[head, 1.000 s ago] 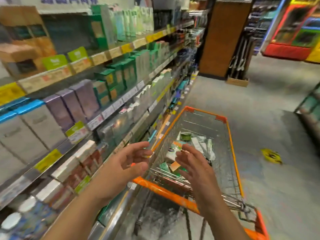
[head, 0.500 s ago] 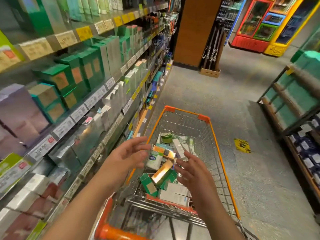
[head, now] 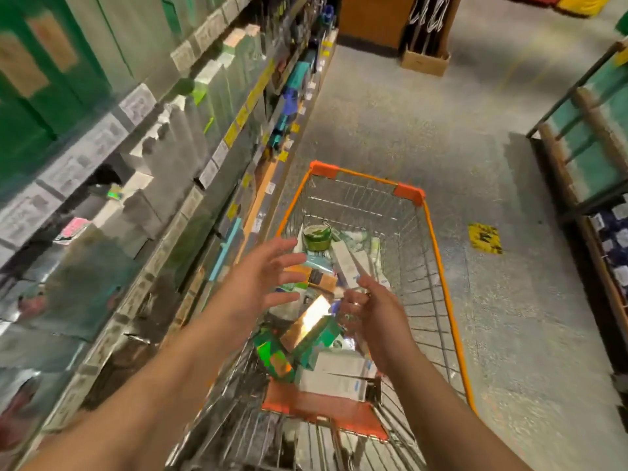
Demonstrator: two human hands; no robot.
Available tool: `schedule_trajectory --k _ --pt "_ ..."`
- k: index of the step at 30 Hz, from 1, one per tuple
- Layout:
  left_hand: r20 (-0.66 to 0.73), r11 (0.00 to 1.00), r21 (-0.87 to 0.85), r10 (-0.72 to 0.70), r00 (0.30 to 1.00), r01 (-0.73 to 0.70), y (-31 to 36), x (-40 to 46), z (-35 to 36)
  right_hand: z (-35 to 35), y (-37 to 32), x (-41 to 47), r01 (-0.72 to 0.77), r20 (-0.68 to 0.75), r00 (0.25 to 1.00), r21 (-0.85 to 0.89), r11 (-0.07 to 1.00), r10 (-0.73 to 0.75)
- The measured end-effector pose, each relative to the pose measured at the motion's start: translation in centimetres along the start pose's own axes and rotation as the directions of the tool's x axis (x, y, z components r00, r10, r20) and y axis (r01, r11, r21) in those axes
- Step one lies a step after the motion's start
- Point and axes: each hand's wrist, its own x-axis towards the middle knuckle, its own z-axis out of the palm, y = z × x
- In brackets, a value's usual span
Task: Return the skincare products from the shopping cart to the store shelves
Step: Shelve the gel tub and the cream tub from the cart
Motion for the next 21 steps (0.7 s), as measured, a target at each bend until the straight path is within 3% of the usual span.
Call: schedule_trajectory --k 5,9,15,21 --pt "-0.081 0.986 -0.096 -0.141 0.987 0.133 -3.4 7.9 2.7 0.3 2.0 11.6 -0.163 0.009 0.987 0.018 0.986 0.163" --pt "-0.145 0.974 -0.120 -0.210 0.967 0.193 -6.0 13.3 4.0 1.2 4.5 20.9 -0.203 0.025 0.979 -0.012 0.979 0.203" --pt "-0.219 0.965 -0.118 -0.255 0.942 0.234 -9.8 18.6 3.9 3.5 5.5 32.6 -0.178 0.000 0.984 -0.009 0.984 0.178" --pt "-0.288 0.923 -0.243 -0.361 0.887 0.297 -12.2 21.2 3.4 7.9 7.2 39.8 -0.136 -0.118 0.986 -0.203 0.970 0.114"
